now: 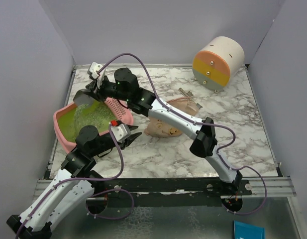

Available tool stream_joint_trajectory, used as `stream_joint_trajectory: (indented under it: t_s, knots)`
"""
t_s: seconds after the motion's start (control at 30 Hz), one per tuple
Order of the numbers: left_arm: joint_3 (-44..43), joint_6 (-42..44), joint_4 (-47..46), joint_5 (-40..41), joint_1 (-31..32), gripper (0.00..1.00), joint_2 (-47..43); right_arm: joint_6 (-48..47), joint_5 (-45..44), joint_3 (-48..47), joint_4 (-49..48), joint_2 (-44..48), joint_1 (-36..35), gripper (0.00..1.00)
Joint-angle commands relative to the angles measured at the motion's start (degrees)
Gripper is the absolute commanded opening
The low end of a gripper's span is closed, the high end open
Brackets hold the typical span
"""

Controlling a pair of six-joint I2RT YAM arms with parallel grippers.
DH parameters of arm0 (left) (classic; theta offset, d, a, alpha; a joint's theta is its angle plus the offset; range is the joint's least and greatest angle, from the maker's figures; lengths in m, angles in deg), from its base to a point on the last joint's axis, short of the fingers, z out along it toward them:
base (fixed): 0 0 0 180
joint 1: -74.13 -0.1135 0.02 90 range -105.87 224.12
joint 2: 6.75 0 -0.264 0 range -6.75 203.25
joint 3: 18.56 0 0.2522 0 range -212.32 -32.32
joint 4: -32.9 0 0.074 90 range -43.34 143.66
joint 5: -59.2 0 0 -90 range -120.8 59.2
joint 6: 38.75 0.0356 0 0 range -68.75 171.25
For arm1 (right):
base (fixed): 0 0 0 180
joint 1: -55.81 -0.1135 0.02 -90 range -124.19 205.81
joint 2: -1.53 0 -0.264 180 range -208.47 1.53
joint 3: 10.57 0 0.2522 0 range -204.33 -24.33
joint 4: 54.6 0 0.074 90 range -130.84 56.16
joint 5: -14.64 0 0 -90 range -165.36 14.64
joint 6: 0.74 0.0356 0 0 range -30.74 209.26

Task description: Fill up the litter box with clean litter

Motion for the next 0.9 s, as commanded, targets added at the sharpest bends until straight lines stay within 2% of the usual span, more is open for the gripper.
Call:
stream_joint_trajectory:
  t_s: [0.0,0.13,0.2,0.27,0.37,0.47,0.63,0.87]
  knots:
    - [-0.52,-1.08,-0.50,0.23,-0.11,0.35,-0.56,-11.15,-8.61,1.67,-3.84,5.88,-1.84,0.01]
    - [-0.61,-1.20,-0.50,0.50,-0.11,0.40,-0.47,-21.54,-13.16,3.12,-5.13,7.15,-4.77,0.01]
    - [-0.70,-1.44,-0.90,0.74,-0.11,0.44,-0.30,-23.85,-14.72,3.91,-5.47,7.56,-5.41,0.01]
    - [-0.76,-1.85,-1.47,1.51,-0.11,0.49,-0.01,-24.68,-15.98,6.43,-7.09,8.90,-5.47,0.01]
    - [-1.07,-2.62,-2.62,2.67,-0.11,0.56,0.60,-24.90,-20.03,14.62,-14.40,12.56,-5.47,0.01]
    - [-1.67,-3.08,-3.90,3.19,-0.11,0.59,1.37,-24.22,-24.22,16.74,-16.28,14.83,-4.13,0.01]
    - [-2.52,-4.08,-7.97,5.09,-0.11,0.60,2.89,-13.62,-22.42,23.36,-15.14,22.25,3.72,0.01]
    - [-4.48,-4.92,-15.15,6.89,-0.11,0.60,6.69,4.62,-12.68,39.57,-17.37,39.00,23.48,0.01]
